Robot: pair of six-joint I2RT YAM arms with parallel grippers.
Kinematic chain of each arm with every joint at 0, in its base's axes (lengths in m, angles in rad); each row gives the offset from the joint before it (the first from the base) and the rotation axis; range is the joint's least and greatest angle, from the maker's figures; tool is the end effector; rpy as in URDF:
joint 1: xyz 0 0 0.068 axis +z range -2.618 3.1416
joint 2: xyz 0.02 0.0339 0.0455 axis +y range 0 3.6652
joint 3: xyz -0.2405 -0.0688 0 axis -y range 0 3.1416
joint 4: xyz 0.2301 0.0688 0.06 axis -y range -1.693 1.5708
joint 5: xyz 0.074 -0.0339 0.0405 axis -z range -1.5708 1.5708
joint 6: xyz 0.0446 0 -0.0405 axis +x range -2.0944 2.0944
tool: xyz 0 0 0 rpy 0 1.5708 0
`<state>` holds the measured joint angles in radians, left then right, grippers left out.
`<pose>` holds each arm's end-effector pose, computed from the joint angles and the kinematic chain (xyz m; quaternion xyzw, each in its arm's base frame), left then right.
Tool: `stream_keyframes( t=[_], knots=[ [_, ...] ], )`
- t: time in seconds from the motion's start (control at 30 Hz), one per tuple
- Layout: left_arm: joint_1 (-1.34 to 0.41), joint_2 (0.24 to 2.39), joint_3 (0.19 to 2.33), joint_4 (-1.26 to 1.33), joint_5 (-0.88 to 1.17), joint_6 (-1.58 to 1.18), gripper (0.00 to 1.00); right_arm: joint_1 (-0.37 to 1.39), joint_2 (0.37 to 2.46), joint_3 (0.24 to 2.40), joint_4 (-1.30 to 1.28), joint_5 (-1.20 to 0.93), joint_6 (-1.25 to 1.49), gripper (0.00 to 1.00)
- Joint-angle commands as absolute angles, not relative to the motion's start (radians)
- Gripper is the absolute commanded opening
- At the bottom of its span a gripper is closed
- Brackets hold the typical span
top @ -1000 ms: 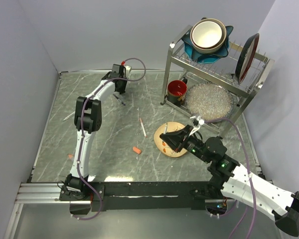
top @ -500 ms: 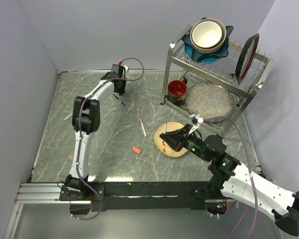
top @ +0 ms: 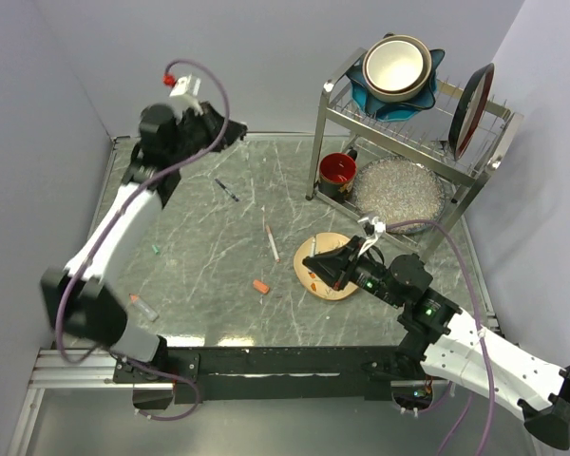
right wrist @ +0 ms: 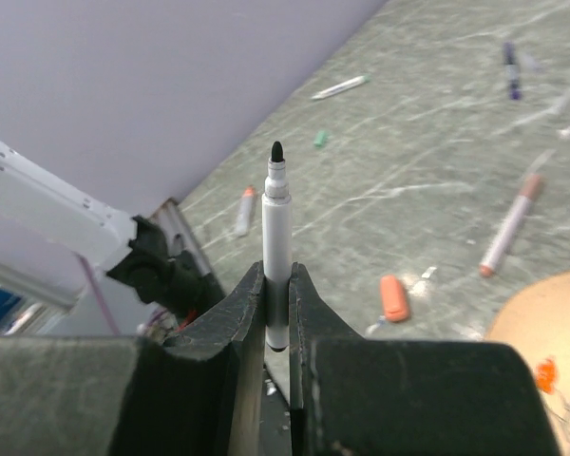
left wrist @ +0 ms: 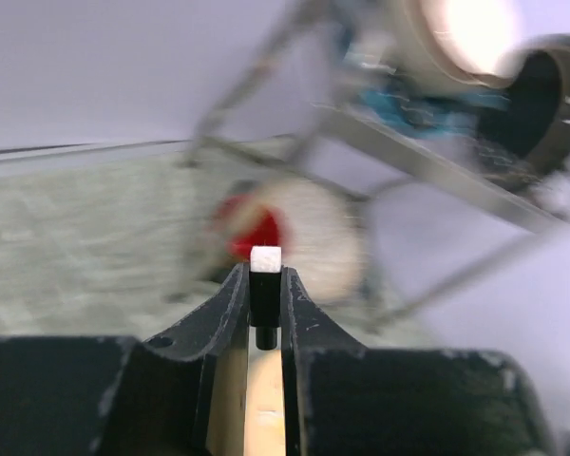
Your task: Insert the pens into the pen caps
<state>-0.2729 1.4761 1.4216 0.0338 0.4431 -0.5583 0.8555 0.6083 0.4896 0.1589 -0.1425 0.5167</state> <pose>0.3266 -0.1113 0.3979 0.0531 0.7117 -0.4192 0.5612 0.1108 0.1372 0.2880 -0.1671 0.6724 0.4939 0.5253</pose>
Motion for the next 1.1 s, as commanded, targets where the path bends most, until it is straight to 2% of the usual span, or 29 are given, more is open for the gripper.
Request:
stream_keyframes(
  t=[0.0, 0.27, 0.5, 1.07],
  knots=[
    [-0.325, 1.327, 1.139, 0.306, 0.608, -0.802, 0.01, 0.857, 0.656, 0.491, 0.294, -0.265, 0.557, 0.0],
    [-0.543, 0.997, 0.715, 0.607, 0.43, -0.963, 0.01, 0.922, 0.807, 0.469, 0.483, -0.307, 0.615, 0.0],
    [-0.615, 0.896, 0.646, 0.609, 0.371, -0.96, 0.01, 0.986, 0.936, 0.509, 0.523, -0.282, 0.607, 0.0],
    [-0.667, 0.811, 0.494, 0.827, 0.325, -0.979, 0.01, 0.999, 0.962, 0.546, 0.56, -0.282, 0.634, 0.0]
  ],
)
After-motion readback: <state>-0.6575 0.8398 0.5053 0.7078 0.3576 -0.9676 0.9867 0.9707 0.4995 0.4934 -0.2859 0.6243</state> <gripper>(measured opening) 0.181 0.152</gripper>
